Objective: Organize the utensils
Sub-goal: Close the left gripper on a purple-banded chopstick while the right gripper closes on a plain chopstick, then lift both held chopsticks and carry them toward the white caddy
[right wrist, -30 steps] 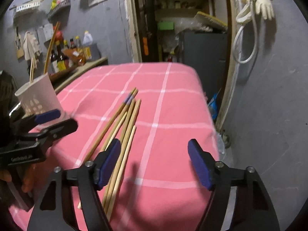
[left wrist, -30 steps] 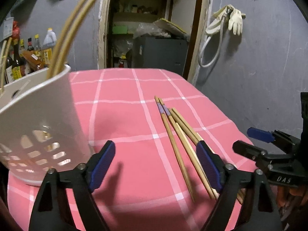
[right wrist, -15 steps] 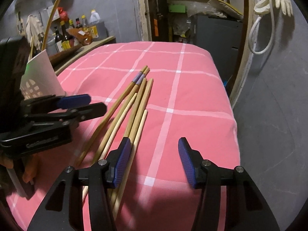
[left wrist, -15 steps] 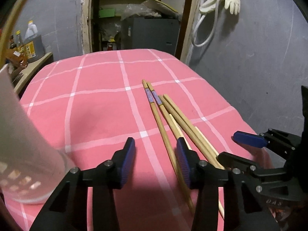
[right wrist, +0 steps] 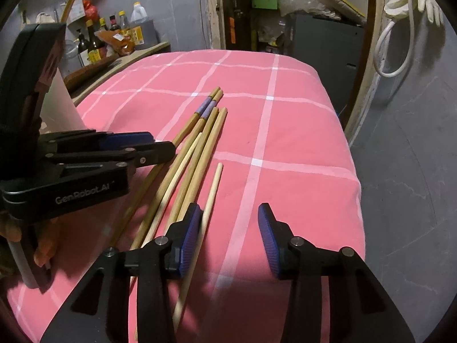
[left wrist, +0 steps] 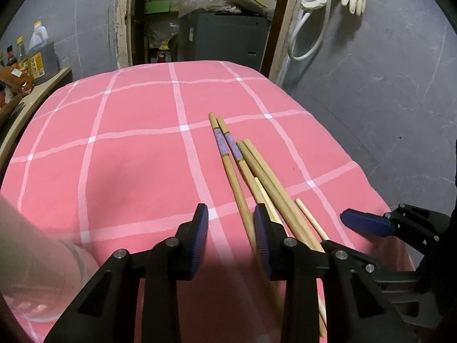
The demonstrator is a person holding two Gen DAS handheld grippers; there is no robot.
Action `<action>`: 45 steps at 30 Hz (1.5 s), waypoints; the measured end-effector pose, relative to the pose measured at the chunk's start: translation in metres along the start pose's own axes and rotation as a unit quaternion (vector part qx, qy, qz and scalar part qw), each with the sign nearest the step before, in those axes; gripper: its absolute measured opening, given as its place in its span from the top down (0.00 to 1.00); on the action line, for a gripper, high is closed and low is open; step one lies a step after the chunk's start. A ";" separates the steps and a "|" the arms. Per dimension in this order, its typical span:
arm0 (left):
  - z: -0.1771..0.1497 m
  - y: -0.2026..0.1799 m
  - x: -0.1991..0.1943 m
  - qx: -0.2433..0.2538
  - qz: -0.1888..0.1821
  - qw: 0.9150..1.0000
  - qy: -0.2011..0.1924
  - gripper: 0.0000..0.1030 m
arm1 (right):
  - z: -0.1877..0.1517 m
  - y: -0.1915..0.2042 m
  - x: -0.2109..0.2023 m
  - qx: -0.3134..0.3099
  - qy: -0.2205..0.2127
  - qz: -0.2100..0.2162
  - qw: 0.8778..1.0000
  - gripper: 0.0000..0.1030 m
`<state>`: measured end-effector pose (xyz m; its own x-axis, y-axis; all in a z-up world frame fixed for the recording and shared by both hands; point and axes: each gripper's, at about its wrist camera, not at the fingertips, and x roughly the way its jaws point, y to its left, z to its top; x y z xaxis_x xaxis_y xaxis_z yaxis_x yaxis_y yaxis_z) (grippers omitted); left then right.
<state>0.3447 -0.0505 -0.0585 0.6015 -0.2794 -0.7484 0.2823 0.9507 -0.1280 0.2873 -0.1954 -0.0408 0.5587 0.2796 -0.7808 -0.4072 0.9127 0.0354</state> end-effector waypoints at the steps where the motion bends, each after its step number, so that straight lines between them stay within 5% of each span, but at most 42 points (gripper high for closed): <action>1: 0.002 0.000 0.001 -0.001 0.000 1.000 0.001 0.76 | 0.000 -0.001 0.000 0.003 -0.002 -0.002 1.000 0.79; 3: 0.004 0.000 0.004 -0.004 -0.002 1.000 0.003 0.81 | 0.001 -0.004 0.000 0.013 -0.003 -0.001 1.000 0.91; 20: 0.010 0.008 0.007 -0.044 -0.025 0.998 0.030 0.94 | 0.017 -0.025 0.014 0.085 0.040 0.065 0.993 0.95; 34: -0.022 0.001 -0.038 -0.067 -0.046 0.997 0.014 0.96 | -0.005 -0.043 -0.016 0.175 -0.039 0.129 0.975 0.97; 38: -0.028 -0.005 -0.051 -0.061 -0.048 0.997 -0.006 0.96 | -0.010 -0.035 -0.020 0.166 -0.045 0.125 0.977 0.97; 45: -0.035 -0.003 -0.049 -0.073 -0.031 0.997 0.017 0.96 | -0.011 -0.023 -0.015 0.125 -0.005 0.099 0.987 0.93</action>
<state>0.2885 -0.0353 -0.0445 0.5606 -0.3362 -0.7568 0.2055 0.9418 -0.2661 0.2806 -0.2234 -0.0366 0.4942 0.4608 -0.7371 -0.3178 0.8850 0.3402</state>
